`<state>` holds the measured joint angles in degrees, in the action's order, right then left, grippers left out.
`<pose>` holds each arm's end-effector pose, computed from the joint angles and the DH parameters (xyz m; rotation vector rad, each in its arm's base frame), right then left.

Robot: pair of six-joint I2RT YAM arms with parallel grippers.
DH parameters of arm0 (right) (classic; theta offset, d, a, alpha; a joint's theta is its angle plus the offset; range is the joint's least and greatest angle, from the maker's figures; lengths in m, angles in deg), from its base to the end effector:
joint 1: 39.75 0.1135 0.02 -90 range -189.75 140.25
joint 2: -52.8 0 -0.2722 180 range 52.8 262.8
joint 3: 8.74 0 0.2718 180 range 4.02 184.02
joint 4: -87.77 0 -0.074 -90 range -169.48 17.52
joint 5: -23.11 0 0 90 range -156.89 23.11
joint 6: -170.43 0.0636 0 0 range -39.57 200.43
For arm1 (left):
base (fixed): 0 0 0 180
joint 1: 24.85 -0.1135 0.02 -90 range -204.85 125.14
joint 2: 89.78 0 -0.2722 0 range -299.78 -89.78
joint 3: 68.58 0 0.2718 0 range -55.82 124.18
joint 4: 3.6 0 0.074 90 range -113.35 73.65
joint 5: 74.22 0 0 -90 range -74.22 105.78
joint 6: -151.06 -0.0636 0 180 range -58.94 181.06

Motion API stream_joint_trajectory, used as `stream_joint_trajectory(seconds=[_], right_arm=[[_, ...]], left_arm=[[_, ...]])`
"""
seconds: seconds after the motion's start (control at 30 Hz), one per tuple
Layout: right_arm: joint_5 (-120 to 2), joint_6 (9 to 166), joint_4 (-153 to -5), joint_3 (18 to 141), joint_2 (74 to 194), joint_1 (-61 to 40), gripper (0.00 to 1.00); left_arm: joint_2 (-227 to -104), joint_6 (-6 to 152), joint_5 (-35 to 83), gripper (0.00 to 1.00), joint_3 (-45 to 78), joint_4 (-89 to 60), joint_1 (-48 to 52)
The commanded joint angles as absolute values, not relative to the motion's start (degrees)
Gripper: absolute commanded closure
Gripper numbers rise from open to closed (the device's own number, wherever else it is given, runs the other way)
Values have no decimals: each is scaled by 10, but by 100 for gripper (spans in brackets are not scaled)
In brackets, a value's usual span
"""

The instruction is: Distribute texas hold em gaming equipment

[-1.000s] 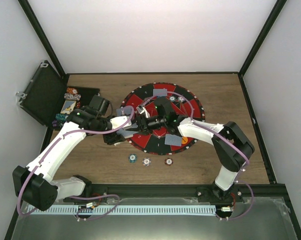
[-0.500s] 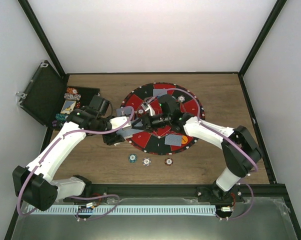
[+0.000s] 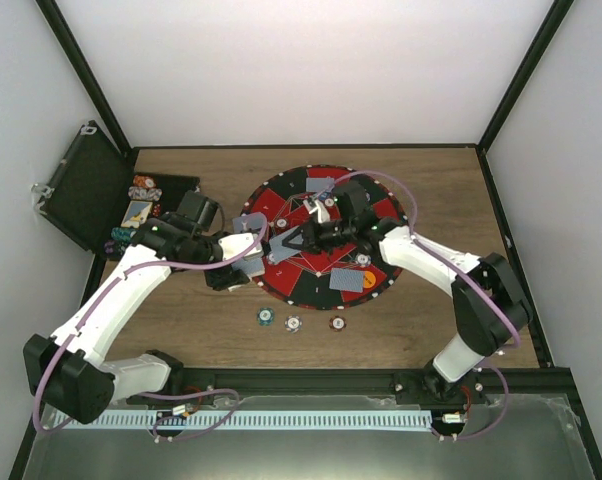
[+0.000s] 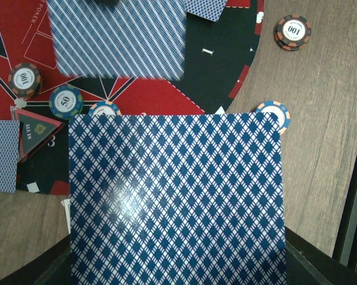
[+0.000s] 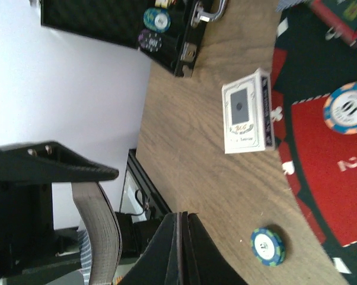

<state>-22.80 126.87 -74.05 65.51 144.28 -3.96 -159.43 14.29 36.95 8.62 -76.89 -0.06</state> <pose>0.2858 0.2606 0.2358 -0.2805 2.4703 1.5682 0.2169 -0.1255 0.2829 1.6261 2.0753 -0.3753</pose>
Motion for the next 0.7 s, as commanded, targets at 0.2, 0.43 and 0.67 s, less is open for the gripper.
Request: stream_joint_trajectory(seconds=[0.2, 0.43, 0.67], right_arm=[[-207, 1217, -707, 824, 1581, -100, 97], [-195, 1230, -698, 1047, 1804, -97, 96], [-191, 1248, -648, 1278, 1996, -88, 92]], left_arm=[[-1579, 134, 387, 88, 101, -774, 2], [-1577, 134, 386, 88, 104, -782, 3], [-1580, 134, 383, 88, 105, -785, 3]])
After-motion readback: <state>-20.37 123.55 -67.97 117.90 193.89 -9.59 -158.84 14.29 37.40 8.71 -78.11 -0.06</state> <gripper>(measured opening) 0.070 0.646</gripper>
